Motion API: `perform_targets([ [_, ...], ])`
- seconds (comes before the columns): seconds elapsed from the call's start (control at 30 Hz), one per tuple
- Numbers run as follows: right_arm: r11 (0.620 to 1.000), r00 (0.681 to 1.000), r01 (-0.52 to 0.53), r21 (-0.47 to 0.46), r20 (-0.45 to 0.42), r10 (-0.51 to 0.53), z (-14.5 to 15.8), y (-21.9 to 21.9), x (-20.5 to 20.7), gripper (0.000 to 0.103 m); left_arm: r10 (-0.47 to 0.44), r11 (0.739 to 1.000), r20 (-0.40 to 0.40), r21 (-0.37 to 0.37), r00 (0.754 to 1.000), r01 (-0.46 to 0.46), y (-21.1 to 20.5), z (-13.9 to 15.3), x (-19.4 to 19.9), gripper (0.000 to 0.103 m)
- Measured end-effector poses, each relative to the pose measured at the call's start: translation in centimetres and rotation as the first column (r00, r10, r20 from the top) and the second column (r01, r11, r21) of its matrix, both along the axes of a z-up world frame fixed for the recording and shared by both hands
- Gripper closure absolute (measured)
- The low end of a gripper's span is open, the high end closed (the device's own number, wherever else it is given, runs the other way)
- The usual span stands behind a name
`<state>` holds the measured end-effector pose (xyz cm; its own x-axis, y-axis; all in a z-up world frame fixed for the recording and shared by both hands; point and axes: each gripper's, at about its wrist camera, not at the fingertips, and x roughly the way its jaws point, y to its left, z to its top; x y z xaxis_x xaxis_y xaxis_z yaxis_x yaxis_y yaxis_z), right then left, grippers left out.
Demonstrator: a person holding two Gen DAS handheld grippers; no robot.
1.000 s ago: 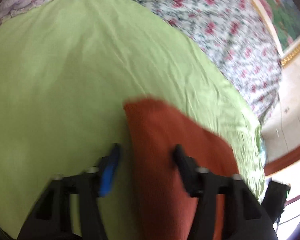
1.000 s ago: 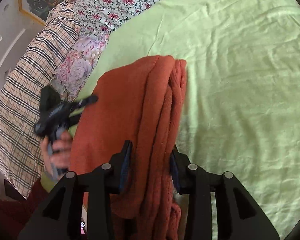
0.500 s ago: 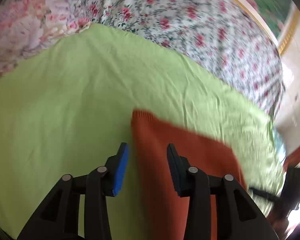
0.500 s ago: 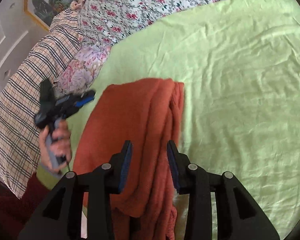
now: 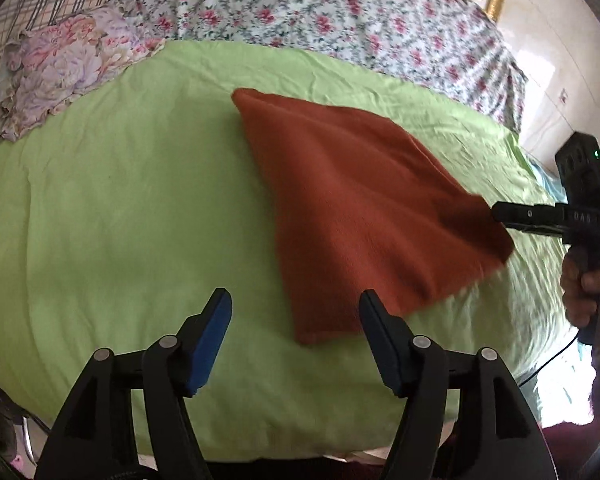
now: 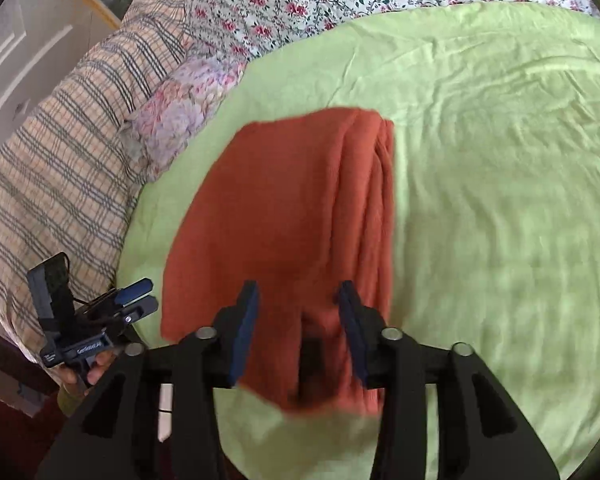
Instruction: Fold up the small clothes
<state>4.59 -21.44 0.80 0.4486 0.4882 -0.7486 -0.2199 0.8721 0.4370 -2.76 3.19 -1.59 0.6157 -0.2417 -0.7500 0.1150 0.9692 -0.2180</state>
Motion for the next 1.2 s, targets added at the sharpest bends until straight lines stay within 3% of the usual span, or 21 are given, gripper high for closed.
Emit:
perform_targets([
  [0.13, 0.999, 1.000, -0.024, -0.022, -0.018, 0.024, -0.7, 0.2, -2.2, 0.056, -0.019, 0.995, 0.010, 0.095, 1.000, 0.018, -2.0, -1.5, -1.1, 0.033],
  [0.27, 0.997, 0.999, -0.046, -0.054, -0.007, 0.046, -1.5, 1.3, -2.3, 0.056, -0.032, 0.992, 0.022, 0.124, 0.999, 0.029, -3.1, -2.3, -0.3, 0.033],
  [0.33, 0.996, 0.997, -0.077, -0.049, -0.004, 0.076, -1.8, 2.3, -1.6, 0.074, -0.036, 0.987, 0.018, 0.158, 0.999, 0.032, -3.7, -2.9, 0.4, 0.033],
  [0.37, 0.995, 0.996, -0.093, -0.046, -0.007, 0.093, -1.8, 2.8, -1.2, 0.097, -0.037, 0.985, 0.014, 0.170, 0.999, 0.034, -3.6, -3.0, 0.9, 0.033],
  [0.47, 0.992, 0.992, -0.122, -0.010, 0.033, 0.122, -0.1, 4.1, -0.2, 0.098, -0.024, 0.980, 0.027, 0.198, 0.999, 0.018, -3.6, -2.8, 1.5, 0.032],
  [0.5, 0.991, 0.990, -0.126, 0.035, 0.073, 0.123, 1.4, 3.9, -0.1, 0.098, 0.007, 0.979, 0.030, 0.204, 1.000, -0.013, -3.3, -2.5, 1.7, 0.040],
  [0.53, 0.990, 0.987, -0.119, 0.078, 0.122, 0.109, 3.1, 3.4, -0.1, 0.098, 0.048, 0.979, 0.031, 0.197, 0.998, -0.053, -2.8, -2.2, 1.9, 0.053],
  [0.57, 0.989, 0.983, -0.112, 0.099, 0.157, 0.096, 4.4, 2.9, -0.1, 0.098, 0.079, 0.984, 0.022, 0.156, 0.997, -0.082, -2.1, -2.0, 2.0, 0.060],
  [0.63, 0.989, 0.972, -0.112, 0.097, 0.219, 0.088, 6.4, 2.0, -0.5, 0.098, 0.124, 0.991, 0.012, 0.048, 0.992, -0.125, -0.8, -1.3, 1.9, 0.078],
  [0.67, 0.992, 0.969, -0.109, 0.064, 0.228, 0.092, 6.6, 1.7, -0.8, 0.099, 0.132, 0.990, 0.015, 0.043, 0.991, -0.132, -0.8, -1.1, 1.7, 0.081],
  [0.77, 0.995, 0.978, -0.083, -0.061, 0.185, 0.093, 4.1, 1.5, -1.4, 0.099, 0.128, 0.981, 0.007, 0.147, 0.992, -0.128, -2.5, -1.6, 1.1, 0.088],
  [0.93, 0.984, 0.996, -0.026, -0.174, 0.085, 0.041, -1.3, -0.6, -2.1, 0.099, 0.113, 0.974, -0.021, 0.202, 0.993, -0.106, -3.7, -2.9, 0.8, 0.091],
  [1.2, 0.976, 0.999, -0.013, -0.219, 0.049, 0.024, -3.2, -1.1, -2.1, 0.099, 0.114, 0.980, -0.037, 0.168, 0.993, -0.106, -3.8, -2.8, 0.3, 0.095],
])
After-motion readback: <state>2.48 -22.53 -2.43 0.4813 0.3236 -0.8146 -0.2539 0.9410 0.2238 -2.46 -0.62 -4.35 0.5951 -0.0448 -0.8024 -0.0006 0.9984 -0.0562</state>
